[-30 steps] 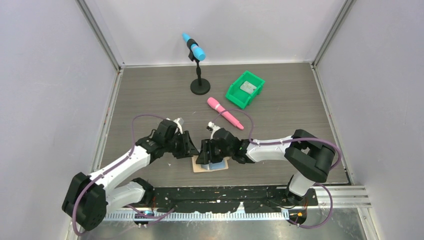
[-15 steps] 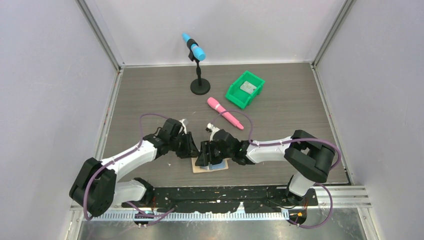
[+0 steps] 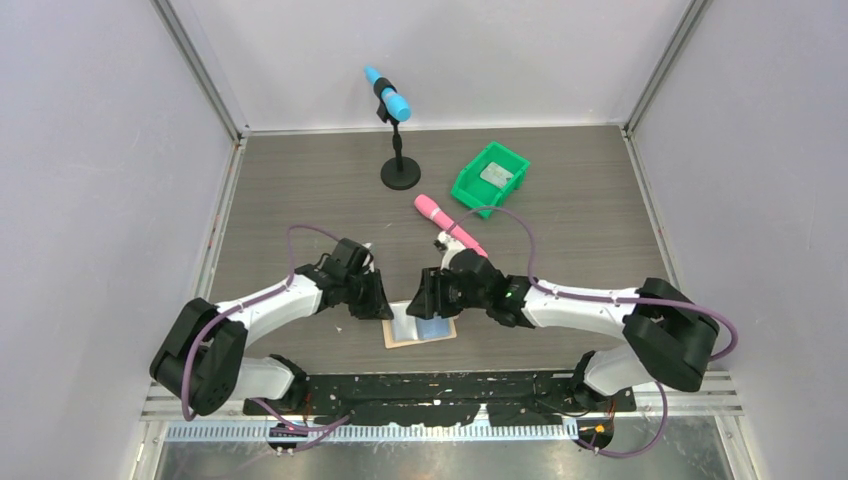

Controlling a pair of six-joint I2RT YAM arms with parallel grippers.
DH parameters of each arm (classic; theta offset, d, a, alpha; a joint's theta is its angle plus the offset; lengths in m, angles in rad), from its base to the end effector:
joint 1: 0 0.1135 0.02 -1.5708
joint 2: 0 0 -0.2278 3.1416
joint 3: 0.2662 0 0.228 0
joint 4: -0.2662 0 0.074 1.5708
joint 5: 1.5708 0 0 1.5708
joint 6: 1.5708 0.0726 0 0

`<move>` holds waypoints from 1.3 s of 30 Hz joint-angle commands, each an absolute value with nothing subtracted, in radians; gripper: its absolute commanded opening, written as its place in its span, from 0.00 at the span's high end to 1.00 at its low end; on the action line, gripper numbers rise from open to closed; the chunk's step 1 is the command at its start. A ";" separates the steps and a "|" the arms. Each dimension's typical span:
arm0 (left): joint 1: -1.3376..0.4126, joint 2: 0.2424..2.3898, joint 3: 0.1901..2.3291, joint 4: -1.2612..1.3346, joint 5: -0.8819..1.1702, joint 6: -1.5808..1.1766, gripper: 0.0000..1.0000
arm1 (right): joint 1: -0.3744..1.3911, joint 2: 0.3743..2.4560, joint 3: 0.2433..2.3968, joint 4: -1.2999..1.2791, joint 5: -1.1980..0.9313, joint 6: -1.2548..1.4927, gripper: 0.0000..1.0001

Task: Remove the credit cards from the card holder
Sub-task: Open the card holder at the center of the board.

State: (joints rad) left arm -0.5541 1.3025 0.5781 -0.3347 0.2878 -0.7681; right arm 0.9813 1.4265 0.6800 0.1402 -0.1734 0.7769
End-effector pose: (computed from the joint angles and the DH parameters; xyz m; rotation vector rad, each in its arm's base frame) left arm 0.1885 -0.1409 0.1071 -0.1942 2.8052 -0.7727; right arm 0.1614 0.2638 0.1507 -0.3566 2.3973 1.1103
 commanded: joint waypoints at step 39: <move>-0.552 1.317 0.559 -0.307 0.277 -0.732 0.81 | 0.903 1.439 0.720 -0.085 -0.027 0.680 0.56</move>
